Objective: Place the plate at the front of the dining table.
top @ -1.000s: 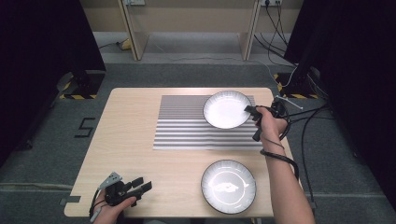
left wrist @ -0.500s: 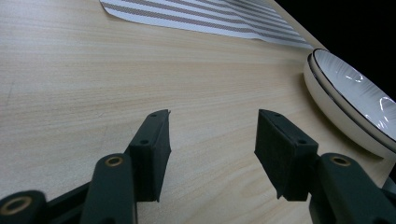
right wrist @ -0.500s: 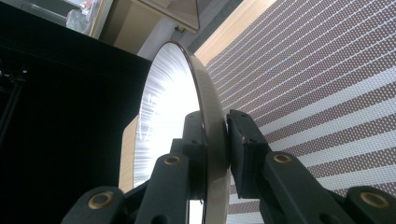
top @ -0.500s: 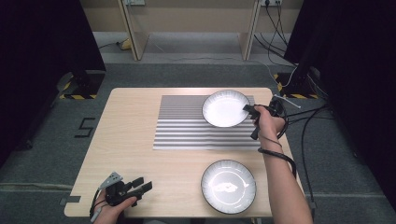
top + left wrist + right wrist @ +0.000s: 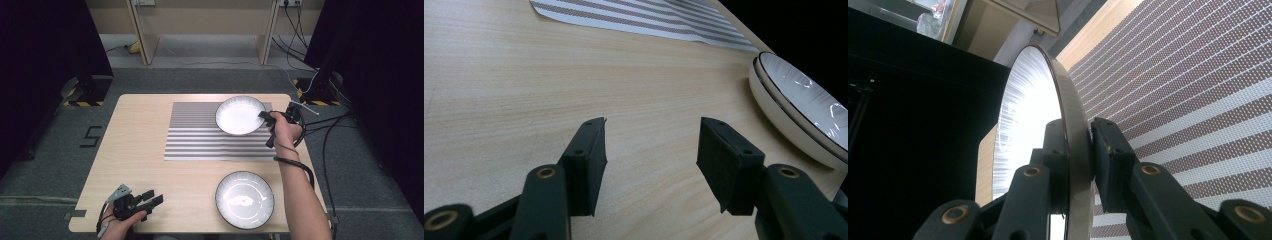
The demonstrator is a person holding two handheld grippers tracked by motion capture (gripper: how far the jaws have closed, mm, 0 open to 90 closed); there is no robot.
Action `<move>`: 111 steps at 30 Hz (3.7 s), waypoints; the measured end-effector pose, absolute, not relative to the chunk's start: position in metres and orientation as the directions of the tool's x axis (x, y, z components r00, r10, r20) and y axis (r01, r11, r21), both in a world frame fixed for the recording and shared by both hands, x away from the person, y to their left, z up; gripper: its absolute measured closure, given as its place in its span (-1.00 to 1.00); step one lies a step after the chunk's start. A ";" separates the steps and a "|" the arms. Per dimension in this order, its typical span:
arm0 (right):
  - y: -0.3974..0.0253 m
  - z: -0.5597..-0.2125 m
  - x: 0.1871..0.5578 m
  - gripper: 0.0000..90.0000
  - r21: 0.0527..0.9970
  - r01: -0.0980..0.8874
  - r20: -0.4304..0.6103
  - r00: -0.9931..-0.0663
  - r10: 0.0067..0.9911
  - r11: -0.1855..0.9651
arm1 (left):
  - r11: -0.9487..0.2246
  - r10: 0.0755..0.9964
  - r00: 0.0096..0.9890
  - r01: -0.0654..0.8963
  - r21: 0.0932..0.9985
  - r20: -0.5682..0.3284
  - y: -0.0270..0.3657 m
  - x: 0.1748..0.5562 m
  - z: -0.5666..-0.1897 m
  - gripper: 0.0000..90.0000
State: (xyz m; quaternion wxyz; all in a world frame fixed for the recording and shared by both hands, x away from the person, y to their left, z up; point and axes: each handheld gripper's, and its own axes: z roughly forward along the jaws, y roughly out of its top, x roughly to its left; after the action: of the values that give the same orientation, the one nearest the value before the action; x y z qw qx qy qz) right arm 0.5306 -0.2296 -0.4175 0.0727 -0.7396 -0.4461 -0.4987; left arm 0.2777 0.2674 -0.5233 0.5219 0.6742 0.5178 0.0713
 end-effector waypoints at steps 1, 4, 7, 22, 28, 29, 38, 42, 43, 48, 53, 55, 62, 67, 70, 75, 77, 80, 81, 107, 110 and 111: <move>-0.230 -0.417 0.531 0.72 0.337 0.732 0.803 0.105 0.587 -0.591 | 0.081 0.772 0.454 0.624 0.777 -0.444 0.267 0.278 -0.523 0.00; -0.229 -0.419 0.533 0.71 0.343 0.735 0.798 0.101 0.595 -0.585 | 0.083 0.771 0.453 0.625 0.776 -0.447 0.267 0.278 -0.523 0.00; -0.228 -0.419 0.534 0.70 0.341 0.734 0.798 0.104 0.593 -0.587 | 0.081 0.771 0.454 0.625 0.777 -0.446 0.267 0.278 -0.523 0.00; -0.220 -0.423 0.542 0.71 0.327 0.737 0.801 0.117 0.587 -0.592 | 0.078 0.771 0.458 0.620 0.780 -0.441 0.267 0.277 -0.523 0.00; -0.217 -0.425 0.546 0.71 0.321 0.736 0.804 0.121 0.582 -0.596 | 0.074 0.771 0.460 0.620 0.781 -0.439 0.267 0.277 -0.523 0.00; -0.217 -0.425 0.546 0.71 0.321 0.736 0.804 0.121 0.582 -0.596 | 0.074 0.771 0.460 0.620 0.781 -0.439 0.267 0.277 -0.523 0.00; -0.211 -0.426 0.550 0.71 0.318 0.738 0.808 0.118 0.577 -0.595 | 0.069 0.771 0.464 0.620 0.781 -0.436 0.266 0.277 -0.523 0.00; -0.210 -0.428 0.551 0.71 0.317 0.736 0.806 0.123 0.579 -0.598 | 0.068 0.770 0.465 0.621 0.781 -0.437 0.266 0.277 -0.523 0.00; -0.209 -0.429 0.552 0.71 0.316 0.736 0.806 0.125 0.579 -0.598 | 0.069 0.770 0.465 0.621 0.781 -0.437 0.266 0.277 -0.523 0.00; -0.206 -0.432 0.553 0.71 0.312 0.742 0.804 0.126 0.581 -0.594 | 0.068 0.770 0.466 0.620 0.782 -0.436 0.265 0.278 -0.523 0.00; -0.202 -0.436 0.556 0.71 0.306 0.742 0.807 0.129 0.576 -0.596 | 0.069 0.766 0.467 0.623 0.779 -0.442 0.264 0.277 -0.523 0.00; -0.200 -0.438 0.557 0.71 0.307 0.744 0.805 0.129 0.579 -0.593 | 0.071 0.767 0.465 0.623 0.779 -0.442 0.265 0.278 -0.523 0.00; -0.196 -0.442 0.559 0.71 0.301 0.746 0.804 0.137 0.579 -0.594 | 0.071 0.765 0.467 0.623 0.779 -0.443 0.265 0.278 -0.523 0.00; -0.194 -0.444 0.560 0.71 0.296 0.746 0.804 0.142 0.577 -0.596 | 0.069 0.765 0.468 0.623 0.779 -0.442 0.264 0.278 -0.523 0.00; -0.193 -0.447 0.561 0.70 0.293 0.745 0.804 0.147 0.576 -0.599 | 0.069 0.765 0.469 0.622 0.780 -0.442 0.264 0.278 -0.523 0.00; -0.191 -0.450 0.563 0.70 0.293 0.741 0.803 0.153 0.576 -0.604 | 0.069 0.765 0.469 0.622 0.780 -0.442 0.264 0.278 -0.523 0.00; -0.190 -0.451 0.563 0.70 0.292 0.741 0.802 0.155 0.577 -0.605 | 0.068 0.765 0.469 0.622 0.780 -0.441 0.264 0.278 -0.523 0.00; -0.189 -0.453 0.564 0.70 0.294 0.739 0.800 0.157 0.579 -0.606 | 0.068 0.765 0.470 0.621 0.781 -0.440 0.264 0.278 -0.523 0.00; -0.188 -0.453 0.565 0.70 0.293 0.738 0.801 0.159 0.577 -0.609 | 0.068 0.765 0.470 0.622 0.780 -0.441 0.264 0.278 -0.523 0.00; -0.175 -0.471 0.572 0.67 0.312 0.747 0.759 0.176 0.627 -0.588 | 0.068 0.762 0.472 0.622 0.780 -0.443 0.265 0.278 -0.523 0.00; -0.175 -0.473 0.572 0.67 0.316 0.750 0.752 0.176 0.635 -0.582 | 0.068 0.762 0.472 0.622 0.780 -0.443 0.264 0.277 -0.522 0.00; -0.175 -0.474 0.572 0.67 0.314 0.749 0.753 0.178 0.634 -0.584 | 0.068 0.762 0.472 0.622 0.780 -0.443 0.264 0.277 -0.522 0.00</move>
State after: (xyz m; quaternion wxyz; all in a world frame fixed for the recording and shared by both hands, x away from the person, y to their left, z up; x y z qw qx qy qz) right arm 0.5724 -0.1745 -0.4736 0.0632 -0.7650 -0.4519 -0.4545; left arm 0.2774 0.2643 -0.5225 0.5240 0.6792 0.5095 0.0668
